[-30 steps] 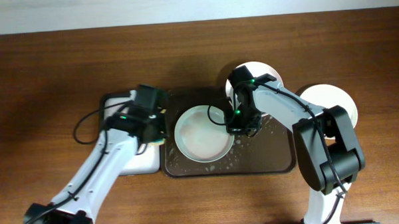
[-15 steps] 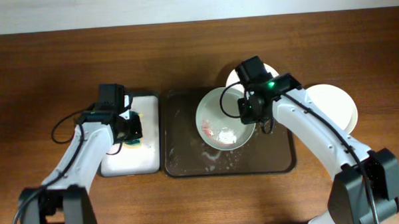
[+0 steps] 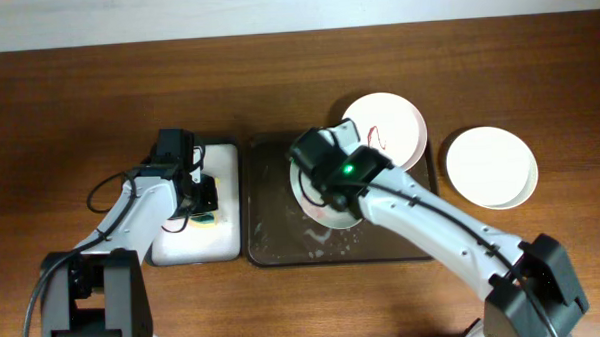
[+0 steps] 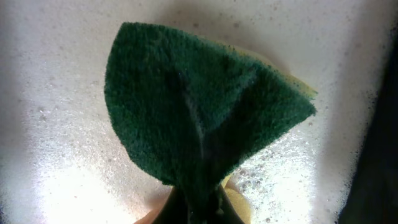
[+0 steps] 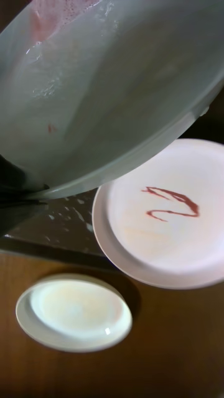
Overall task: Clean dirty plates on tray and stack at the side
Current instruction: 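Carry the light green plate right and stack it on the cream plate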
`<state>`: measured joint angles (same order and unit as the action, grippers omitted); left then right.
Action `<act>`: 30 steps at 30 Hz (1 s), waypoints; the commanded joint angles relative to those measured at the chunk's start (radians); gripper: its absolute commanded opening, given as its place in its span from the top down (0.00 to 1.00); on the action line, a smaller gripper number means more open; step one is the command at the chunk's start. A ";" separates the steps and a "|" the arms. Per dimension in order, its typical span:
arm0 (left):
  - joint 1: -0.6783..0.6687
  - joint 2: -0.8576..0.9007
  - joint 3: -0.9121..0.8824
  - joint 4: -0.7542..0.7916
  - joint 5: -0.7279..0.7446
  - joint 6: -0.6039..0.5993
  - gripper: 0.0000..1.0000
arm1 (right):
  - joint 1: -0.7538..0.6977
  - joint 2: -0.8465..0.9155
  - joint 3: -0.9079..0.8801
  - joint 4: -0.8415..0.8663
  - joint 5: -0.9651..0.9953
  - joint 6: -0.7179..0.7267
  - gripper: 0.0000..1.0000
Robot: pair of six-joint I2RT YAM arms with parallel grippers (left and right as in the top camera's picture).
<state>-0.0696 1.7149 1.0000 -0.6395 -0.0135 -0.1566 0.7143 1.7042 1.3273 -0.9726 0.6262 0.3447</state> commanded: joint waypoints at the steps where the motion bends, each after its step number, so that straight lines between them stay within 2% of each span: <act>1: 0.003 0.007 -0.005 0.004 0.011 0.016 1.00 | 0.077 -0.017 0.001 0.004 0.200 0.045 0.96; 5: 0.003 0.007 -0.005 0.004 0.011 0.016 1.00 | 0.166 -0.017 0.002 0.011 0.380 0.057 0.96; 13: 0.003 0.007 -0.004 0.011 0.011 0.016 1.00 | 0.289 -0.017 0.002 0.023 0.592 0.057 0.96; 19: 0.003 0.007 -0.005 0.011 0.011 0.016 1.00 | 0.293 -0.017 0.002 0.038 0.609 0.058 0.96; 22: 0.003 0.007 -0.005 0.011 0.011 0.016 1.00 | 0.268 -0.017 0.002 0.045 0.561 0.112 0.96; 24: 0.003 0.007 -0.005 0.011 0.011 0.016 1.00 | 0.226 -0.017 0.002 0.045 0.462 0.153 0.96; 30: 0.003 0.007 -0.005 0.011 0.011 0.016 1.00 | -0.055 -0.076 0.002 0.031 0.093 0.292 0.96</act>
<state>-0.0696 1.7149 1.0000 -0.6312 -0.0135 -0.1566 0.7773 1.7012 1.3273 -0.9382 0.9081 0.5354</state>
